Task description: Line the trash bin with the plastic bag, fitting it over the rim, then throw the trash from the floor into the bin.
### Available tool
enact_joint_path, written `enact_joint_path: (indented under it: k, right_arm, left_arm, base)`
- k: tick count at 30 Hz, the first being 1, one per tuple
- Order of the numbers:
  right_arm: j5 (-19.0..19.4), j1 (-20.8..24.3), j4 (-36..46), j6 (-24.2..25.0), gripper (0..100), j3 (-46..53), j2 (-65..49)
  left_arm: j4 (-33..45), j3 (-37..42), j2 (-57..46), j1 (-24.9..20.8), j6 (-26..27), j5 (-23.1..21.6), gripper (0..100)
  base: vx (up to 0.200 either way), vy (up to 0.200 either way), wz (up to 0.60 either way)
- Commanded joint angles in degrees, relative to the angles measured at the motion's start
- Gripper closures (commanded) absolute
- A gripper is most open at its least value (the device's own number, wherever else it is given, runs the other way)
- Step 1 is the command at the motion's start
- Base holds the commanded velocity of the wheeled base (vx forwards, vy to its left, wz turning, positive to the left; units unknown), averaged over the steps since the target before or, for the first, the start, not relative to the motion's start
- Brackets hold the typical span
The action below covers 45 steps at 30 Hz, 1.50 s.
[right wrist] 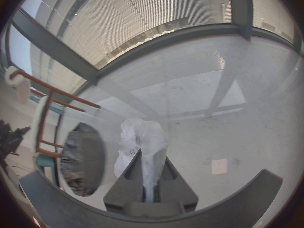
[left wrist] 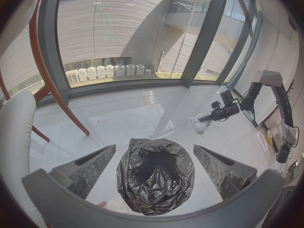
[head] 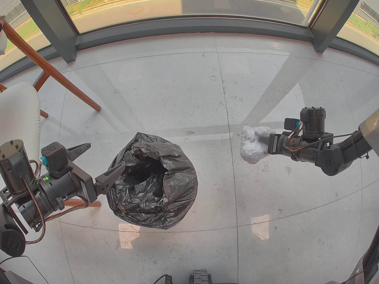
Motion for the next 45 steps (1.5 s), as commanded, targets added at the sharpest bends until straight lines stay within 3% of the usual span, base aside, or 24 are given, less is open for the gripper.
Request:
enact_joint_path:
  k: [1,5,12,28,29,34,38,45]
  right_arm:
    - [3.44,11.30,-0.27,3.16,100,6.27,-12.41]
    - [3.44,17.63,-1.06,4.74,100,4.60,-11.35]
    - [3.36,23.69,-1.77,4.92,100,-0.23,-5.64]
    - [3.44,27.47,-3.09,5.01,100,-7.17,-0.10]
    - [3.53,27.47,-3.09,5.01,0,-6.82,-0.37]
    - [3.62,27.47,-3.52,6.15,0,-6.03,-1.51]
    - [3.44,28.53,-2.91,10.02,0,-4.98,-5.55]
    - [0.81,28.00,-3.09,11.25,0,6.19,-17.24]
  left_arm:
    - [0.04,0.50,-1.01,-1.97,-0.08,0.13,0]
    - [0.04,-0.81,-0.66,-1.97,-0.08,0.13,0]
    - [0.04,-1.43,-0.75,-1.88,-0.08,0.13,0]
    - [-0.05,-1.69,-0.66,-1.80,-0.08,0.57,0]
    - [-0.05,-1.69,-0.66,-1.80,-0.08,0.57,0]
    - [-0.05,-1.78,-0.75,-1.80,-0.08,0.57,0]
    - [-0.14,-1.78,-0.83,-1.80,-0.16,1.10,0]
    - [-0.49,-1.69,-1.54,-1.53,-0.25,3.47,0]
  base:
    - [0.000,0.000,0.00]
    - [0.000,0.000,0.00]
    - [0.000,0.000,0.00]
    - [0.000,0.000,0.00]
    - [0.000,0.000,0.00]
    - [0.000,0.000,0.00]
    - [0.000,0.000,0.00]
    - [0.000,0.000,0.00]
